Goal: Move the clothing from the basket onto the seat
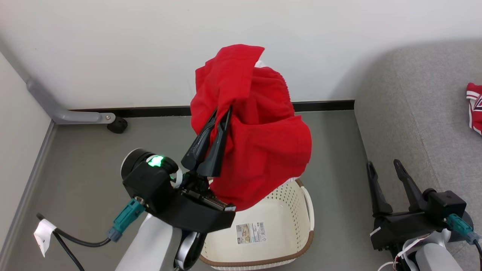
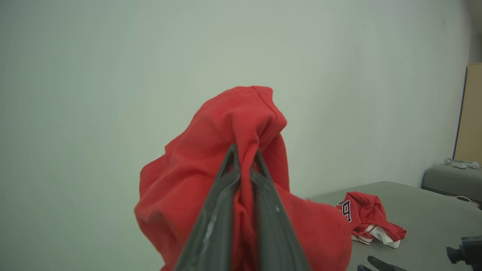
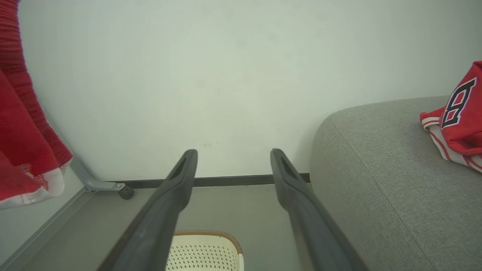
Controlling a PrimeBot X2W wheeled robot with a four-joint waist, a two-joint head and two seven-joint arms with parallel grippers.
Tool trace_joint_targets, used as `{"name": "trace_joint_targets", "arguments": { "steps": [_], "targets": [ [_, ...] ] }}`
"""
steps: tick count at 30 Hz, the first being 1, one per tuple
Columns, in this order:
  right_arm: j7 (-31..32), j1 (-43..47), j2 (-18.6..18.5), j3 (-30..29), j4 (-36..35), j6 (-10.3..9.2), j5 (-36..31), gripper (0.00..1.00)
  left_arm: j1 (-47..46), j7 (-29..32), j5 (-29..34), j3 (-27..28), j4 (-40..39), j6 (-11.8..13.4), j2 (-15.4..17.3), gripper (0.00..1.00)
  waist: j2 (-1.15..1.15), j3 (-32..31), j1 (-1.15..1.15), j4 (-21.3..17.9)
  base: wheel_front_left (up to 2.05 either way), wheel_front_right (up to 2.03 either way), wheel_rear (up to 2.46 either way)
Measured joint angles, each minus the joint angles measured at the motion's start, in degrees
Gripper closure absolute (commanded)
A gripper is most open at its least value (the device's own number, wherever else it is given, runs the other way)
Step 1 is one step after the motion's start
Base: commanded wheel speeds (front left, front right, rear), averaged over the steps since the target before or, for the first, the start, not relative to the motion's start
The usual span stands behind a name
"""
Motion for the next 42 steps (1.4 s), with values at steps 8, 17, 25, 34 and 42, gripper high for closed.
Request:
{"name": "trace_joint_targets", "arguments": {
  "steps": [8, 17, 25, 34, 42],
  "targets": [
    [0.0, 0.4, 0.0, 0.0, 0.7, -0.24, -0.3, 0.00, 0.0, 0.0, 0.3, -1.1, -3.7, 0.0, 0.1, 1.00, 0.00, -0.3, 0.00, -0.1, 0.00, 0.00, 0.00],
    [0.0, 0.4, 0.1, 0.1, 0.3, -0.20, -0.3, 0.00, 0.0, 0.1, 0.3, -1.4, -5.2, 0.0, 0.1, 1.00, 0.00, -0.5, 0.00, -0.3, 0.00, 0.00, 0.00],
    [0.0, 0.4, 0.3, 2.2, -5.8, 0.85, 0.8, 0.00, 1.1, 0.7, 0.3, -1.4, -5.2, 0.0, 0.3, 1.00, 0.00, -0.4, 0.00, -0.6, 0.00, 0.00, 0.00],
    [0.0, -0.7, 0.5, 6.8, -15.3, 1.77, 3.7, 0.00, 1.1, 1.6, 0.3, -1.4, -4.8, 0.5, 0.3, 1.00, 0.00, 0.3, 0.00, -1.0, 0.00, 0.00, 0.00],
    [0.0, -2.0, 0.2, 9.9, -22.4, 1.77, 8.1, 0.00, 1.1, 2.1, 0.2, -1.4, -4.1, 0.5, 0.3, 1.00, 0.00, 1.1, 0.00, -1.0, 0.00, 0.00, 0.00]
  ]
}}
